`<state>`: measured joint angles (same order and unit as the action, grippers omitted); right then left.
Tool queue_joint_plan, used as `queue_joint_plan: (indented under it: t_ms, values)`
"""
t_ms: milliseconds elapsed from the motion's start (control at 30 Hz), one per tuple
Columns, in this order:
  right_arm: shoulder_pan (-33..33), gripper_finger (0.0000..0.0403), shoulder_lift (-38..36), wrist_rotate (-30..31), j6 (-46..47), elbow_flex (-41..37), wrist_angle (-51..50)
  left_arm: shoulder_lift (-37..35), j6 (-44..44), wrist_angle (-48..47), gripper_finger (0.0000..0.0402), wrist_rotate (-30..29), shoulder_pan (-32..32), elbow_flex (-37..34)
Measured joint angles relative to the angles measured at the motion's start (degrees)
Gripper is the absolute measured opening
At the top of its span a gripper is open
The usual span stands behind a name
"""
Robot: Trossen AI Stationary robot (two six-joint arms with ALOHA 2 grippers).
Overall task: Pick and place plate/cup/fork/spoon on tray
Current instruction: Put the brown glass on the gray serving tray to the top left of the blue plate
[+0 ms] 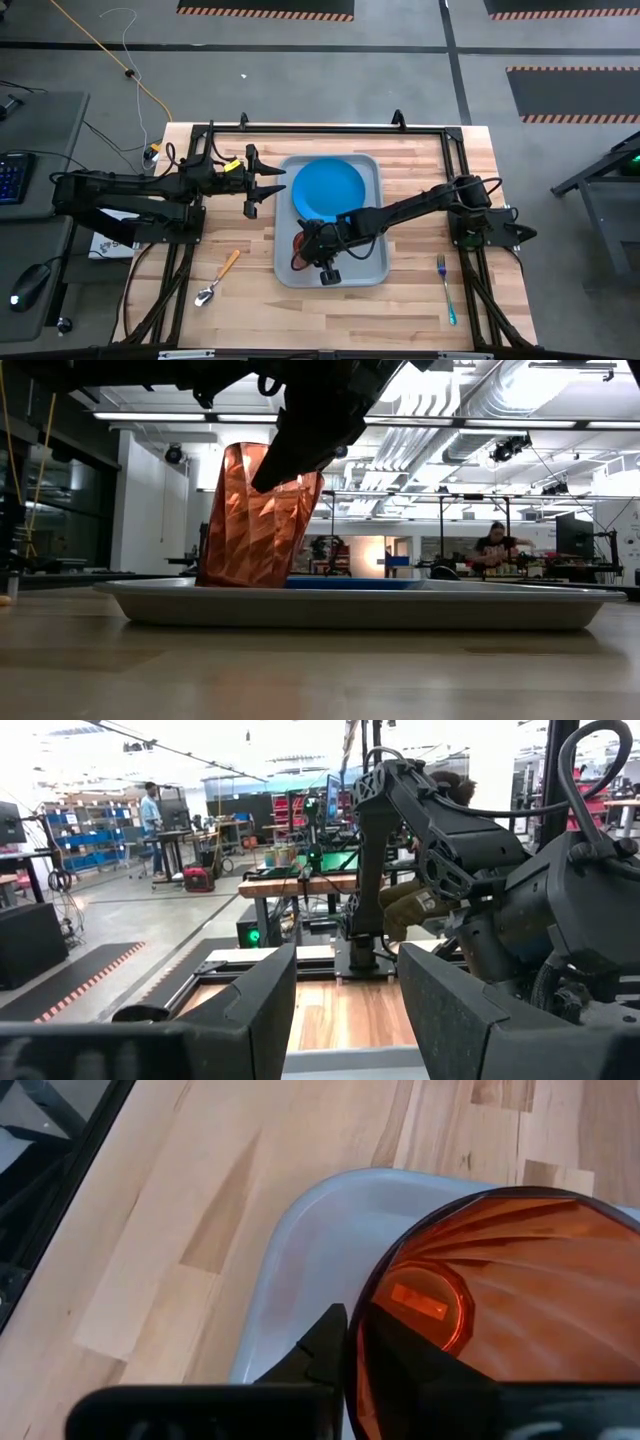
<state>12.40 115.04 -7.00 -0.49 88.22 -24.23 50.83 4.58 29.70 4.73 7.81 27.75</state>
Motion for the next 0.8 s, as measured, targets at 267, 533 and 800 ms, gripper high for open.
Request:
queue_joint_plan:
  t_ms: [267, 533, 800]
  values:
    - [0.0, 0.0087, 0.07, -0.07, 0.02, 0.0, 1.11, 0.0, 0.0, 0.02, 0.0168, 0.0, 0.0, 0.0]
    - [0.09, 0.0193, 0.07, -0.2, -1.69, -0.02, 3.18, 0.0, 0.01, -0.03, 0.0168, -0.01, 0.0, 0.0]
    - [0.12, 0.0244, -0.45, -0.64, -5.82, -0.02, 5.12, 0.0, 0.04, -0.14, 0.0168, 0.0, 0.0, 0.0]
